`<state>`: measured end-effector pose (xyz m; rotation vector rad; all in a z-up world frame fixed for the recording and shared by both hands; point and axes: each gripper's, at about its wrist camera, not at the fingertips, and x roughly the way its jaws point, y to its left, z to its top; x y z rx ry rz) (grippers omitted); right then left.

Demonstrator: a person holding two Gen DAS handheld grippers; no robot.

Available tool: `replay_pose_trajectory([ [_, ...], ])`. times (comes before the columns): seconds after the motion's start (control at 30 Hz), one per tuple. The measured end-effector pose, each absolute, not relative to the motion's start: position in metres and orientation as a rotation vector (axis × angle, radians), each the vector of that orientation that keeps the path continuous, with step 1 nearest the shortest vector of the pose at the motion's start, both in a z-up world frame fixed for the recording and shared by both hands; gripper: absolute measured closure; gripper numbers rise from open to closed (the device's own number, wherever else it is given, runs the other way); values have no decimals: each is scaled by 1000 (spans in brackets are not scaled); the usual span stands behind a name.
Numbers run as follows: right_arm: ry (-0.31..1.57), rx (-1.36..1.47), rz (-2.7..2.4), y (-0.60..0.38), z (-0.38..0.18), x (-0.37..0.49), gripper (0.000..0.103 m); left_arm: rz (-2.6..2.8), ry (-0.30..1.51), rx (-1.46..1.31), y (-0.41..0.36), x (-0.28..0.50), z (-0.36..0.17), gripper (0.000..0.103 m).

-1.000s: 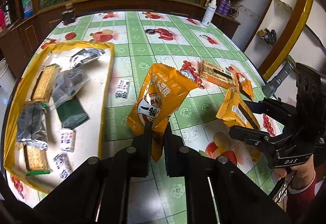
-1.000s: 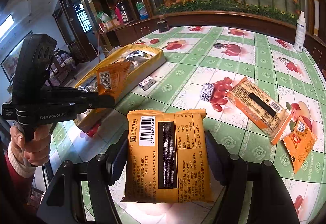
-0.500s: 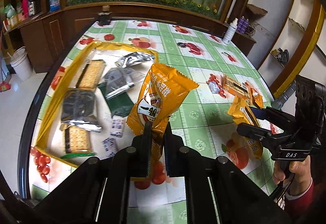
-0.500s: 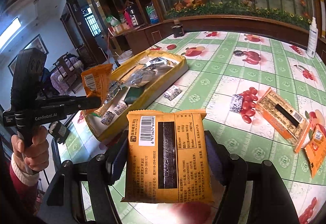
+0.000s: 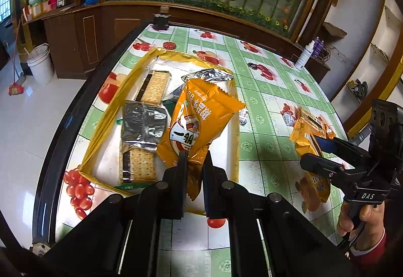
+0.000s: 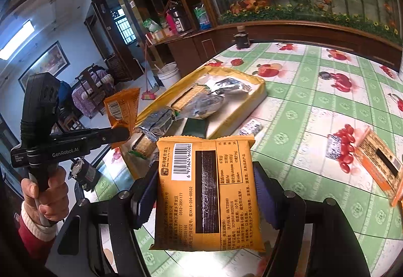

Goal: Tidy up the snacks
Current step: 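Carry the chip bag with the left tool while the right tool carries the cake pack over the tray, then lower both packets into the tray and open both tools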

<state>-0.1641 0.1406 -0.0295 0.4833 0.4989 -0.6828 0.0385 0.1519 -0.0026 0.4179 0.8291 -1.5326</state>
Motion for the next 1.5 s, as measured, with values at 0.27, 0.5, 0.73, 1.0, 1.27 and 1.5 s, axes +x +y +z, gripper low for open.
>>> replay_pose_trajectory([
  [0.27, 502, 481, -642, 134, -30, -130, 33, -1512, 854, 407, 148, 51, -12, 95],
  [0.5, 515, 483, -609, 123, -36, -99, 33, -1445, 843, 421, 141, 61, -19, 95],
  [0.73, 519, 494, -600, 105, -40, -72, 33, -1371, 814, 426, 135, 72, -24, 95],
  [1.0, 571, 434, -621, 95, -51, -38, 33, -1308, 780, 470, 126, 72, -41, 95],
  [1.27, 609, 414, -629, 96, -62, -27, 30, -1265, 801, 461, 127, 77, -46, 73],
  [1.5, 583, 412, -669, 103, -52, -47, 24, -1242, 735, 418, 138, 71, -29, 55],
])
